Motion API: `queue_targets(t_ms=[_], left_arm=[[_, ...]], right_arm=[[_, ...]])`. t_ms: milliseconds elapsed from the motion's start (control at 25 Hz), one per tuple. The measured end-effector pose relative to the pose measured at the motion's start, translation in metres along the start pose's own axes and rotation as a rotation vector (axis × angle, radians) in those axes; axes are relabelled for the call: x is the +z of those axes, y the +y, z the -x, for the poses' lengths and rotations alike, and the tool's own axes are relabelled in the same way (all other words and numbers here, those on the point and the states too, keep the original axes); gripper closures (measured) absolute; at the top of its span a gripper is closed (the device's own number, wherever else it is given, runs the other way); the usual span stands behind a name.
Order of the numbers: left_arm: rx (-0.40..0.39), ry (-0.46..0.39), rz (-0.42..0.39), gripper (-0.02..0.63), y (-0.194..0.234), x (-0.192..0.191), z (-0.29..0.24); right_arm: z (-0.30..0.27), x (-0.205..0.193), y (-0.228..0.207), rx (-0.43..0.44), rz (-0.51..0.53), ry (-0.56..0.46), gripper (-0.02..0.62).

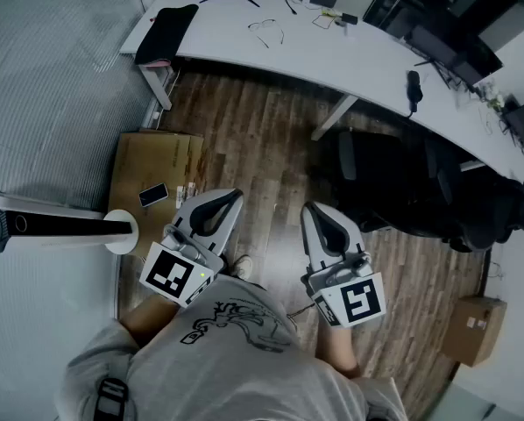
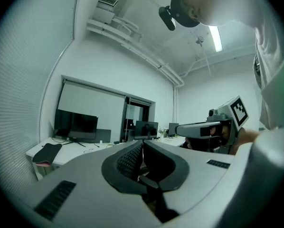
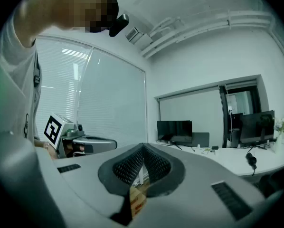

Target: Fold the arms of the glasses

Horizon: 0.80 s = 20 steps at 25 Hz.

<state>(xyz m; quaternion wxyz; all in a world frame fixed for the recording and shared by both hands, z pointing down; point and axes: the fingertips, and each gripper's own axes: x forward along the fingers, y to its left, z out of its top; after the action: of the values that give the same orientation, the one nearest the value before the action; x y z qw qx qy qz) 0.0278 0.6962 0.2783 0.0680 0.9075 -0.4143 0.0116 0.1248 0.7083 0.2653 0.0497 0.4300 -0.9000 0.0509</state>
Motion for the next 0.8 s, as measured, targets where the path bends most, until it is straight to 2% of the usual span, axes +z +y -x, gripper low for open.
queue_targets(t_ms=[320,800], left_arm=[[0.01,-0.014,-0.013,0.584,0.031,0.016,0.008],[0.017,-0.044,-0.009,0.584,0.124,0.035,0.039]], right_arm=[[-0.026,0.017,0.011,-0.007,0.019,-0.018,0.586],[-0.116,0.04,0.057,0.014,0.053,-0.039,0.586]])
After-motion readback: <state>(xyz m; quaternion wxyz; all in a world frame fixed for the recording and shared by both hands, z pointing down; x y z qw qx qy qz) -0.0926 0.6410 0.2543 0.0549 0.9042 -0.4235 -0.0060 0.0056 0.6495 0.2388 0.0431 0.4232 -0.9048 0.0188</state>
